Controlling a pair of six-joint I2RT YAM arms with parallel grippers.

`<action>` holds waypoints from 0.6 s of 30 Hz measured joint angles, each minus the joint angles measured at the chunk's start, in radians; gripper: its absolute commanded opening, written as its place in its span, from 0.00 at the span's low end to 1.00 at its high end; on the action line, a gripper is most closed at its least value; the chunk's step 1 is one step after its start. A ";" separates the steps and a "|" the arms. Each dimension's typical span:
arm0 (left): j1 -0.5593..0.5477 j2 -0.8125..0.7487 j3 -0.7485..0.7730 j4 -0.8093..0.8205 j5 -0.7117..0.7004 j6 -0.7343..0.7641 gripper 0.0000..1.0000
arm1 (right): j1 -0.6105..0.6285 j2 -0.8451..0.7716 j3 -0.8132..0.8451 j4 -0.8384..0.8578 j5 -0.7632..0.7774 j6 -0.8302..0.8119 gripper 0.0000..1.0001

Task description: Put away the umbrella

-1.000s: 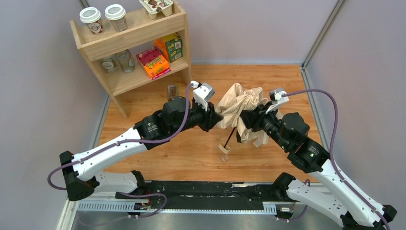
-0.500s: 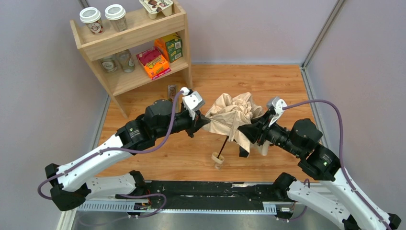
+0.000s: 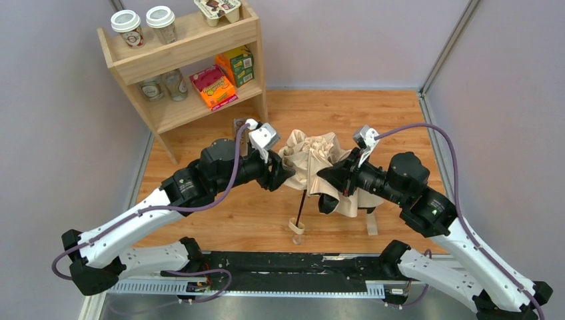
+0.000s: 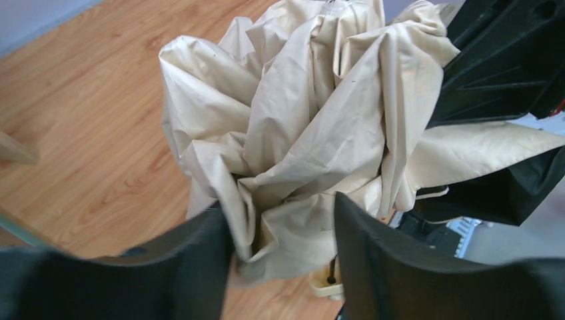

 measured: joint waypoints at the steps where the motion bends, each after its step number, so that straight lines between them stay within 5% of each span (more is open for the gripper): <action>1: 0.000 0.001 0.000 -0.001 0.000 0.000 0.75 | 0.000 0.002 -0.011 0.005 0.005 0.000 0.00; 10: 0.000 -0.163 -0.061 -0.060 -0.215 -0.064 0.76 | 0.000 0.051 0.078 -0.120 0.290 -0.123 0.00; 18: 0.000 -0.392 -0.185 -0.040 -0.426 -0.135 0.75 | -0.009 0.314 0.354 -0.181 0.711 -0.432 0.00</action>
